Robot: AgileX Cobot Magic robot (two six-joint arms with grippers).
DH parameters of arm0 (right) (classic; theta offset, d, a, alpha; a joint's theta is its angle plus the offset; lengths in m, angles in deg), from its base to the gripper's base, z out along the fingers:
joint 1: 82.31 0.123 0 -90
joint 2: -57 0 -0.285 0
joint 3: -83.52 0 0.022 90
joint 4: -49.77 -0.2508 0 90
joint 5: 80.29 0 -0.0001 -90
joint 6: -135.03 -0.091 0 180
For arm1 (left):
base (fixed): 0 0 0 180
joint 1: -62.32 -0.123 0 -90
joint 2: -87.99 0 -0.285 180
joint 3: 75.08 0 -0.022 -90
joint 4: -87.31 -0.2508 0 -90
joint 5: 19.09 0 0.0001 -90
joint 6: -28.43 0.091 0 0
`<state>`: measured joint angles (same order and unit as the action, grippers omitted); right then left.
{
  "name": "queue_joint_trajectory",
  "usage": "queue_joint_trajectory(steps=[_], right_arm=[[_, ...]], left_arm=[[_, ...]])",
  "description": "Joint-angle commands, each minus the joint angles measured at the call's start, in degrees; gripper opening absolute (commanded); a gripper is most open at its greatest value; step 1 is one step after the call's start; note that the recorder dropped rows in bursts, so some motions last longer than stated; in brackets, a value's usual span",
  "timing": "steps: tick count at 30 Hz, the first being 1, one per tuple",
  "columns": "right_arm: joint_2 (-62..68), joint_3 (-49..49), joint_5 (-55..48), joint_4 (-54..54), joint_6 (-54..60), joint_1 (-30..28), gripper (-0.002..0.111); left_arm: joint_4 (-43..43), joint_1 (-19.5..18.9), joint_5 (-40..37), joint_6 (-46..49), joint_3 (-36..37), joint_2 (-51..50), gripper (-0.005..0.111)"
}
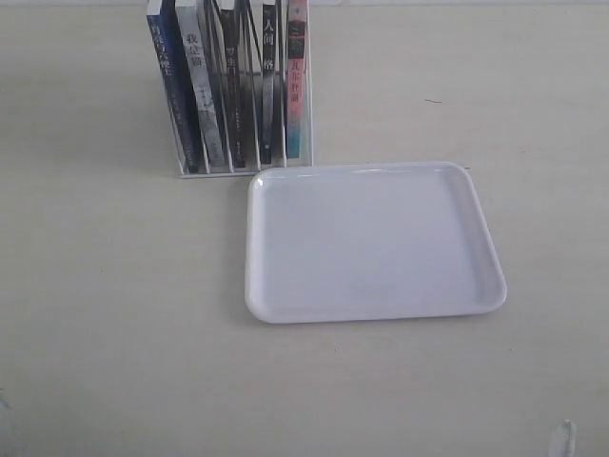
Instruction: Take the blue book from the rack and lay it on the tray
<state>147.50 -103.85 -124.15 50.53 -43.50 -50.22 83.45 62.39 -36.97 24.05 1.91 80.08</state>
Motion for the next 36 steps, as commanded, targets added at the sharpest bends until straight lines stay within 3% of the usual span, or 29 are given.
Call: queue_joint_trajectory(steps=[1, 5, 9, 16, 27, 29, 34, 36], right_arm=[[8.7, -14.5, -15.9, 19.7, -19.1, 6.9, 0.0], [18.7, -28.7, -26.1, 8.9, -9.8, 6.4, 0.0], [27.0, -39.1, -26.1, 4.5, -8.3, 6.1, 0.0], [30.9, -41.9, -26.1, 1.1, -5.6, 5.8, 0.0], [34.3, -42.0, -26.1, 0.9, -14.1, 2.8, 0.001], [34.8, -42.0, -26.1, -0.8, -13.9, 2.8, 0.008], [36.1, -42.0, -26.1, -0.8, -13.4, 2.8, 0.043], [36.4, -42.0, -26.1, -0.8, -14.7, 2.8, 0.046]], left_arm=[[-0.1, 0.6, 0.3, 0.1, 0.2, 0.1, 0.006], [-0.1, 0.6, 0.3, 0.1, 0.2, 0.1, 0.006], [-0.1, 0.6, 0.3, 0.1, 0.2, 0.1, 0.006], [-0.1, 0.6, 0.3, 0.1, 0.2, 0.1, 0.006], [-0.1, 0.6, 0.3, 0.1, 0.2, 0.1, 0.006], [-0.1, 0.6, 0.3, 0.1, 0.2, 0.1, 0.006], [-0.1, 0.6, 0.3, 0.1, 0.2, 0.1, 0.006], [-0.1, 0.6, 0.3, 0.1, 0.2, 0.1, 0.006]])
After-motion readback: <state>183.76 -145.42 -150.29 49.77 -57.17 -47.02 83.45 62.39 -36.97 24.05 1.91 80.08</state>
